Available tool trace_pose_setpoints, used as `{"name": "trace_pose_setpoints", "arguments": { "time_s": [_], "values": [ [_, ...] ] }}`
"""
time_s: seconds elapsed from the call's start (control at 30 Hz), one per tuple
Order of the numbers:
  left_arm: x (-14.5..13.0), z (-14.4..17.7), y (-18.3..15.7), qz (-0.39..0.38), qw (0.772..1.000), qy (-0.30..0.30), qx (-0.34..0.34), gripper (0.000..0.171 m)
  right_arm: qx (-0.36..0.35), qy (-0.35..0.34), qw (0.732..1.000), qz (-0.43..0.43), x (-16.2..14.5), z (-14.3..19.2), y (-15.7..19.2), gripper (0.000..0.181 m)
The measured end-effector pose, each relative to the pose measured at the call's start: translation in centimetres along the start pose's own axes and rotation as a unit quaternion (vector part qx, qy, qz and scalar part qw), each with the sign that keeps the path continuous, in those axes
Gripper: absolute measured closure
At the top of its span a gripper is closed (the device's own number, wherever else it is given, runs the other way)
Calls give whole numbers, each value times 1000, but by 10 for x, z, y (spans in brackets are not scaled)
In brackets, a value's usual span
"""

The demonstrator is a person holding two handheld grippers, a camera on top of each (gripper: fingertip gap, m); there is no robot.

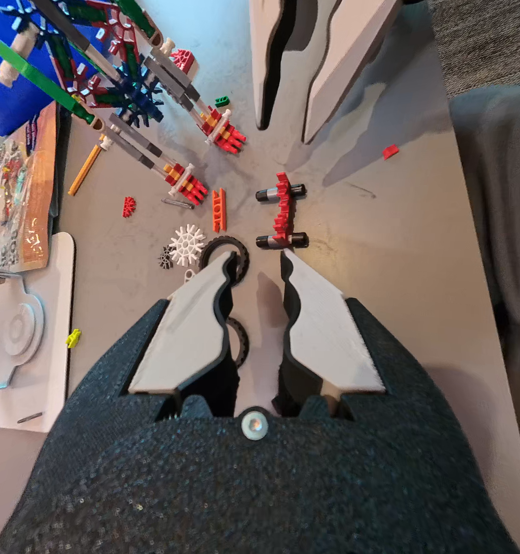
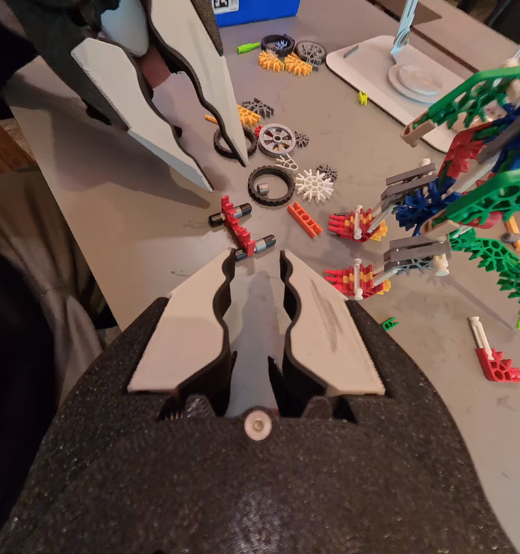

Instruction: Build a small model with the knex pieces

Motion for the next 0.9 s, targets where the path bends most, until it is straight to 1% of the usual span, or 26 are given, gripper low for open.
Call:
{"name": "trace_pose_setpoints", "arguments": {
  "time_s": [0.1,0.2,0.33,0.53,0.67,0.77,0.9],
  "values": [
    [2,-6,-8,-5,1000,1,-19,145,15,11,1000,-9,-3,-7,4,151],
    [3,-14,-10,-10,1000,4,-28,146,25,21,999,2,-3,-14,9,151],
    [4,-21,-15,-12,999,0,-42,163,25,39,999,25,-6,-23,12,152],
    [6,-20,-12,-28,999,-9,-23,167,22,27,999,28,-2,-24,10,163],
    [8,-18,-11,-46,999,-22,-9,168,13,13,999,37,1,-23,7,167],
    [12,-16,-9,-55,998,-34,1,168,5,-3,1000,28,5,-21,5,165],
    [18,-12,-9,-73,996,-47,16,168,3,-13,999,43,8,-20,6,167]
  ]
}}
Point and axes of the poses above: each gripper's, where its closed fingertips meet, z back along the fingers, x out of its top, y = z × x across the jaws, the point moved 2 cm from there along z, back along the fingers, and after that the axes turned 4 degrees about -y, right-handed, at the moved point
